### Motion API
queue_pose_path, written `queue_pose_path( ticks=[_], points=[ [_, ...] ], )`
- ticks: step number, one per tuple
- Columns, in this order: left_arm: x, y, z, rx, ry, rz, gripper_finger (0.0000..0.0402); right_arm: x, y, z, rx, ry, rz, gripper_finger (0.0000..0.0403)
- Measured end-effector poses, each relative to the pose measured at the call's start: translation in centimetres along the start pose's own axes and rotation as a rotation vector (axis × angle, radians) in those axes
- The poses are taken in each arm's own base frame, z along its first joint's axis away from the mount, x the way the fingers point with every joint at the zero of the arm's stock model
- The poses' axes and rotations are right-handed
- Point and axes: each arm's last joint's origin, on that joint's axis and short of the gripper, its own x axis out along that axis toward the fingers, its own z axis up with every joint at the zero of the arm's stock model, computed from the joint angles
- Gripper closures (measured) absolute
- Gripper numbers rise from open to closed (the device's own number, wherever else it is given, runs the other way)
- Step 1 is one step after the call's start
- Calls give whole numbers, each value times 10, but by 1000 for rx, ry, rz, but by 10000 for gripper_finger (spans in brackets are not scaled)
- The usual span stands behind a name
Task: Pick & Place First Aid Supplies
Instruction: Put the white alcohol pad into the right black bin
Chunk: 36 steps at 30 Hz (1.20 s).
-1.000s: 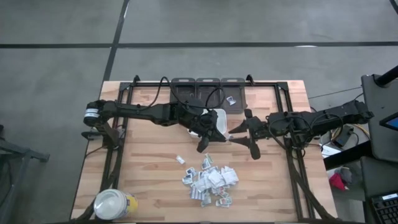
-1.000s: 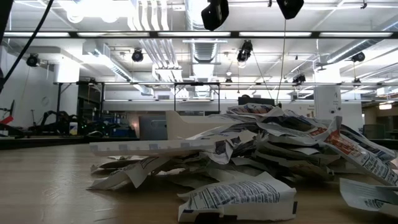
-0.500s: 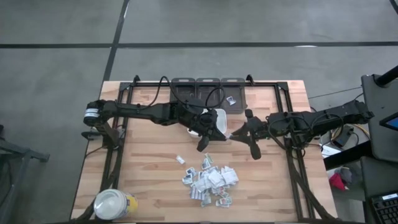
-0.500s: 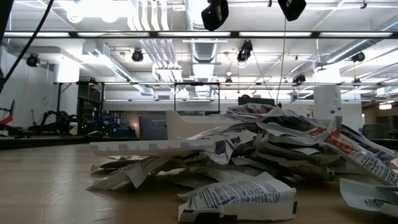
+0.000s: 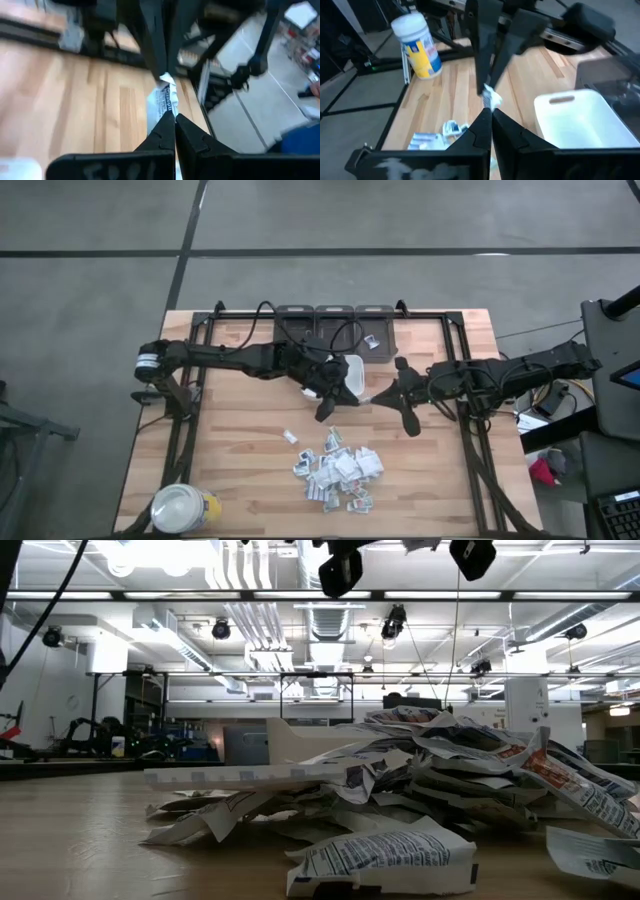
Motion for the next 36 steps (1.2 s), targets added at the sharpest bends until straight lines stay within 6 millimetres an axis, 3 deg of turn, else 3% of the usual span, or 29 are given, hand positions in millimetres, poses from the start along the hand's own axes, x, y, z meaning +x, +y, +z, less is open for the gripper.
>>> queue_pose_path(
  ticks=[19,31,36],
  points=[
    [-2,3,-2,5,31,-4,401,-5,-2,2,20,-11,-14,388],
    [-2,3,-1,23,22,-6,401,-4,-1,1,53,-3,17,261],
    [-2,2,3,43,-20,-16,401,0,-3,0,57,9,5,233]
  ],
)
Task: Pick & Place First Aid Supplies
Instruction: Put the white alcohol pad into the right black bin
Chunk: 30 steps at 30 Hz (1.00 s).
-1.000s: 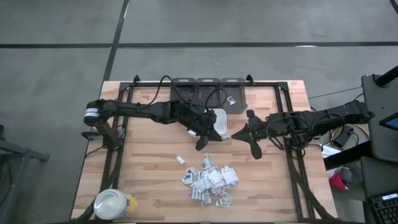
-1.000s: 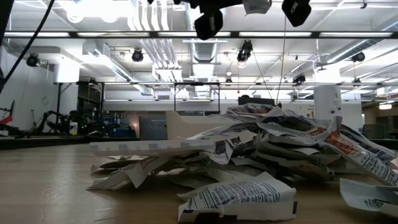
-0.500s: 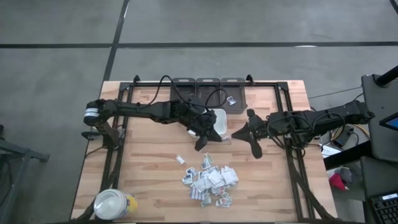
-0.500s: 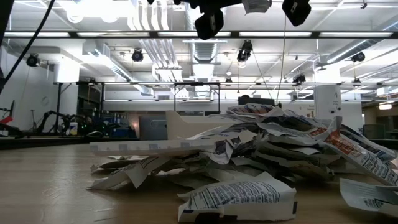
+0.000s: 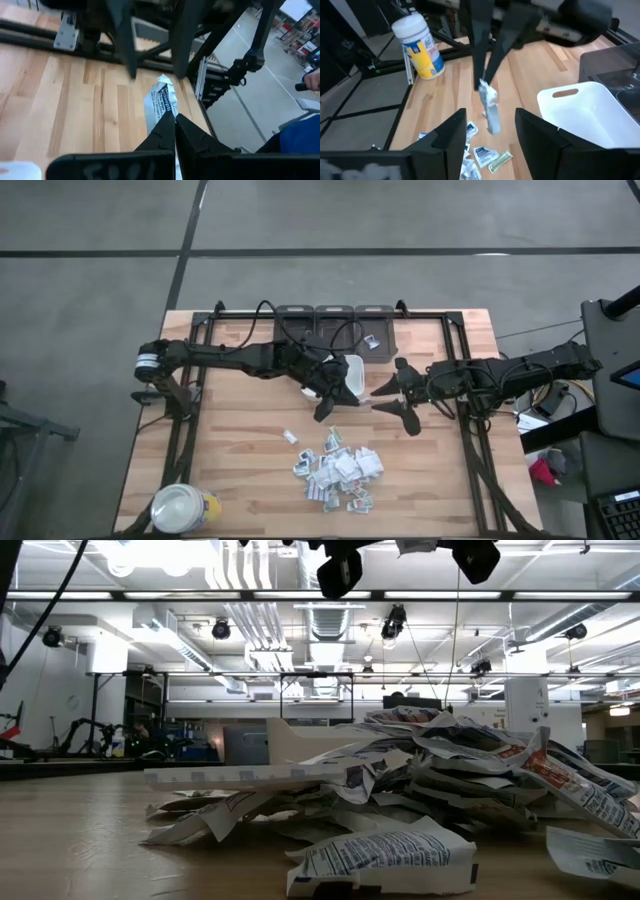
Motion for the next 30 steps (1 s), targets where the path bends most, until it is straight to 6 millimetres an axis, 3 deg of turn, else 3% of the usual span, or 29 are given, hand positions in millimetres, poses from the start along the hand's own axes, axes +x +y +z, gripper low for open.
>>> queue_pose_path(
  ticks=[13,30],
  points=[
    [0,0,2,5,-17,-8,401,4,-2,8,-7,-33,-8,234],
    [1,-1,4,17,-45,-18,401,5,0,12,-13,-28,16,331]
  ],
)
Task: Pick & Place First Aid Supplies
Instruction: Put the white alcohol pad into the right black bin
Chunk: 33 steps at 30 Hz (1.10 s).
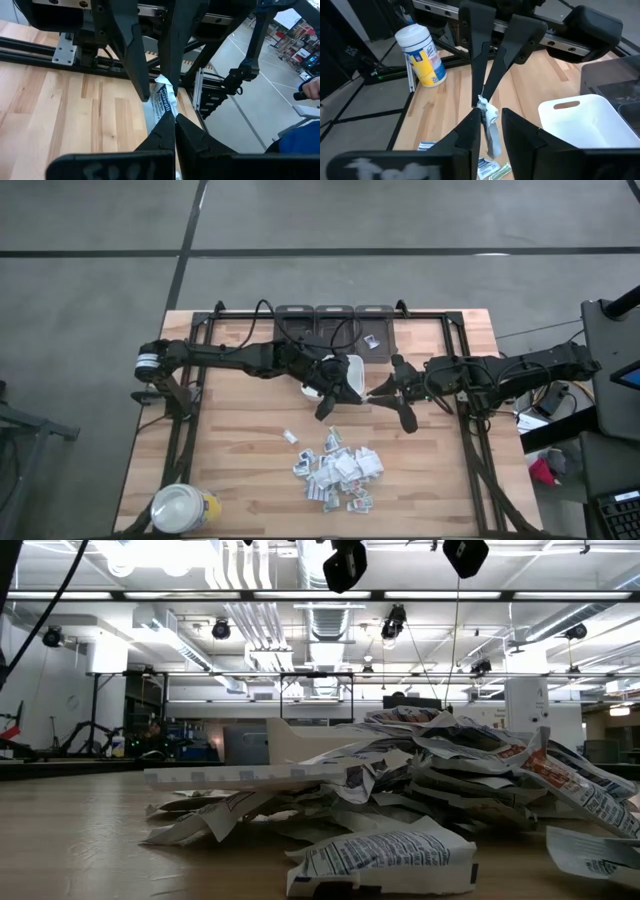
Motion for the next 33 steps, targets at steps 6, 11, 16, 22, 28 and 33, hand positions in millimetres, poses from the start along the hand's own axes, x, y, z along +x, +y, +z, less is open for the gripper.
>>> queue_pose_path(
  ticks=[6,11,16,22,28,33],
  points=[
    [0,0,0,1,-2,0,401,1,0,0,-23,10,-2,363],
    [0,0,0,-3,-3,-1,401,2,0,0,-42,12,-8,392],
    [0,1,0,-3,-4,5,401,2,0,0,-43,14,-12,394],
    [-4,7,2,33,-3,26,392,2,-1,-2,-32,32,-27,395],
    [-22,14,9,23,-10,66,335,1,-4,-5,-37,59,-96,395],
    [-41,25,3,-32,108,150,305,-1,-11,-13,-28,118,-271,395]
  ],
)
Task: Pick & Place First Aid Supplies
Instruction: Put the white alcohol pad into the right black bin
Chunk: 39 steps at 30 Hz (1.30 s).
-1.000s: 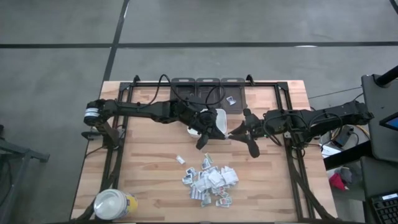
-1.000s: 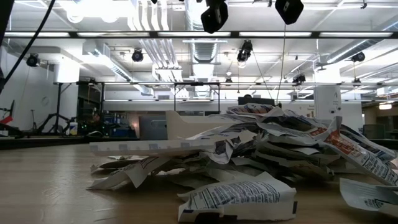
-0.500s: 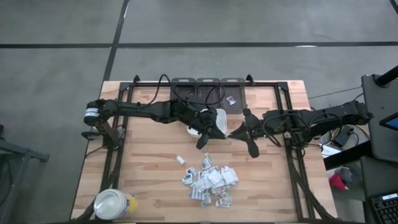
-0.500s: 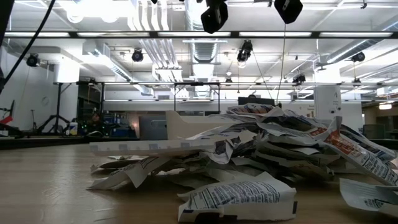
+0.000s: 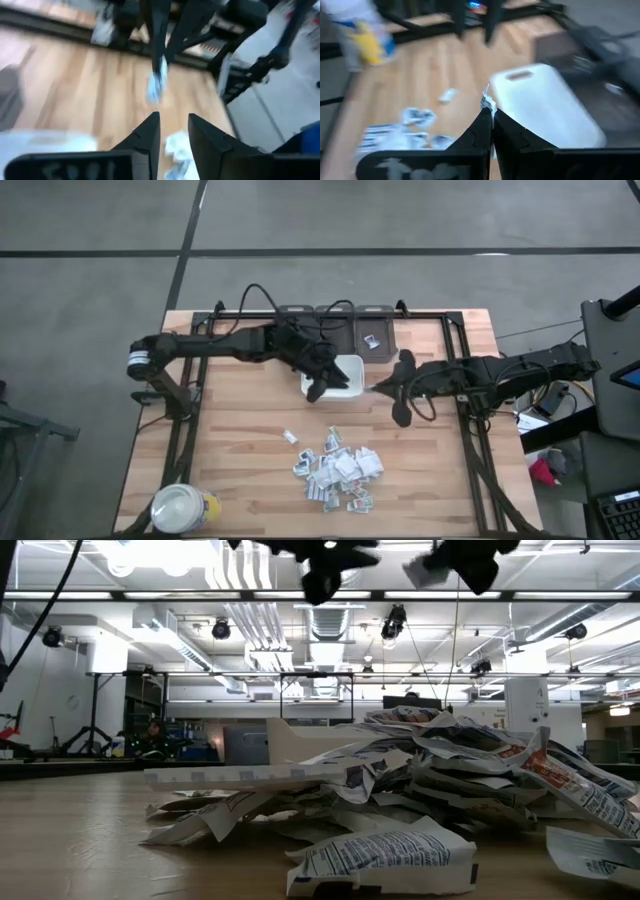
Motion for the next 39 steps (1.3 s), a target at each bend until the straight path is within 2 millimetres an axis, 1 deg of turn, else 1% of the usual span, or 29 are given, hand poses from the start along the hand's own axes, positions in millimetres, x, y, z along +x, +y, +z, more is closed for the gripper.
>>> queue_pose_path(
  ticks=[3,7,9,13,16,20,22,26,30,34,39],
  points=[
    [-5,6,-9,-47,89,105,304,0,-8,-4,-28,22,-136,395],
    [-1,12,-25,-67,166,205,305,4,-23,-1,-93,29,-242,395],
    [2,16,-34,-81,190,216,305,6,-34,1,-101,38,-284,395],
    [8,23,-55,-158,236,238,305,10,-62,4,-34,77,-332,395],
    [9,26,-66,-202,216,233,306,14,-87,6,33,105,-310,395],
    [4,26,-81,-242,139,222,307,23,-123,3,132,163,-303,395],
    [-1,25,-89,-254,86,210,307,28,-141,0,184,193,-303,395],
    [-15,22,-105,-242,-34,184,307,41,-169,-7,251,256,-300,395],
    [-31,19,-121,-215,-117,173,307,56,-191,-1,305,284,-280,394],
    [-45,16,-138,-199,-169,169,307,78,-206,12,329,317,-263,394],
    [-62,11,-156,-208,-230,159,307,108,-222,25,332,457,-254,394]
  ],
)
